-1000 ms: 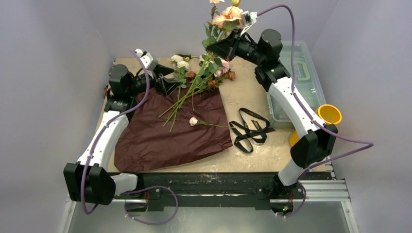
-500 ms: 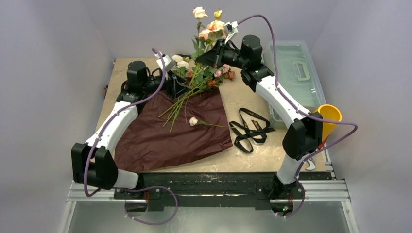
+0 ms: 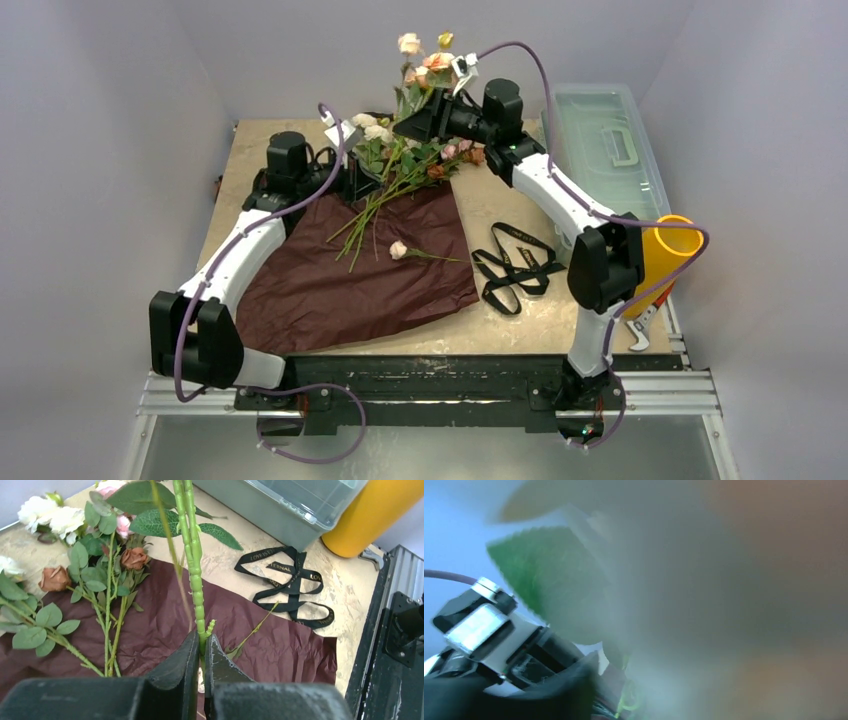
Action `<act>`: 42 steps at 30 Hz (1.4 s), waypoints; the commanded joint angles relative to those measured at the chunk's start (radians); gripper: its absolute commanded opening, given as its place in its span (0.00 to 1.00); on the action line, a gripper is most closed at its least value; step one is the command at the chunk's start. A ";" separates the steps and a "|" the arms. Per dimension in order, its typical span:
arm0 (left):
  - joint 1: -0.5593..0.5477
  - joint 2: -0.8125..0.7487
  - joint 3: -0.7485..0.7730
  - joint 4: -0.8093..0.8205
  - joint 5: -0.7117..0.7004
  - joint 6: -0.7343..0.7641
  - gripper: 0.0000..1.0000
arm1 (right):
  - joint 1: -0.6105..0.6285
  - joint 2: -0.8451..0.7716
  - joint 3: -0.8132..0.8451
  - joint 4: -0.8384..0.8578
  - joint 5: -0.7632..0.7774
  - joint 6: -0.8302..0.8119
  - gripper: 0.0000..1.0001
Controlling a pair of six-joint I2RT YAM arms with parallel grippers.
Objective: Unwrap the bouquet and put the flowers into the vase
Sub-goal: Pick up the fake flower from the wrapping paper.
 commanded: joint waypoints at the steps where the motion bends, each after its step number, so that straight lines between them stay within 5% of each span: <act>1: 0.035 -0.007 -0.043 0.191 -0.075 -0.188 0.00 | 0.018 0.042 0.051 -0.007 -0.012 0.021 0.90; 2: 0.042 -0.008 -0.060 0.227 -0.078 -0.240 0.00 | 0.018 0.047 0.061 -0.023 -0.006 0.017 0.97; 5: 0.043 -0.015 -0.091 0.291 -0.076 -0.304 0.00 | 0.012 0.040 0.058 -0.046 -0.012 0.007 0.98; 17: 0.043 -0.082 -0.140 0.324 0.126 -0.221 0.00 | 0.003 -0.043 -0.003 0.064 -0.155 0.094 0.89; 20: 0.043 -0.130 -0.155 0.316 0.161 -0.187 0.00 | -0.018 -0.053 0.008 0.056 -0.154 0.105 0.78; 26: 0.041 -0.167 -0.139 0.220 0.227 -0.105 0.00 | -0.045 -0.097 0.026 0.034 -0.166 0.111 0.36; 29: 0.029 -0.181 -0.135 0.210 0.235 -0.069 0.00 | -0.051 -0.125 0.019 0.029 -0.172 0.115 0.02; 36: 0.011 -0.167 -0.095 0.096 0.219 0.065 0.01 | -0.061 -0.208 -0.005 0.008 -0.175 0.074 0.00; 39: 0.008 -0.151 -0.074 0.089 0.203 0.057 0.52 | -0.069 -0.243 -0.008 -0.020 -0.160 0.037 0.00; 42: 0.014 -0.143 -0.061 0.107 0.142 -0.002 0.75 | -0.087 -0.278 0.015 -0.073 -0.146 -0.023 0.00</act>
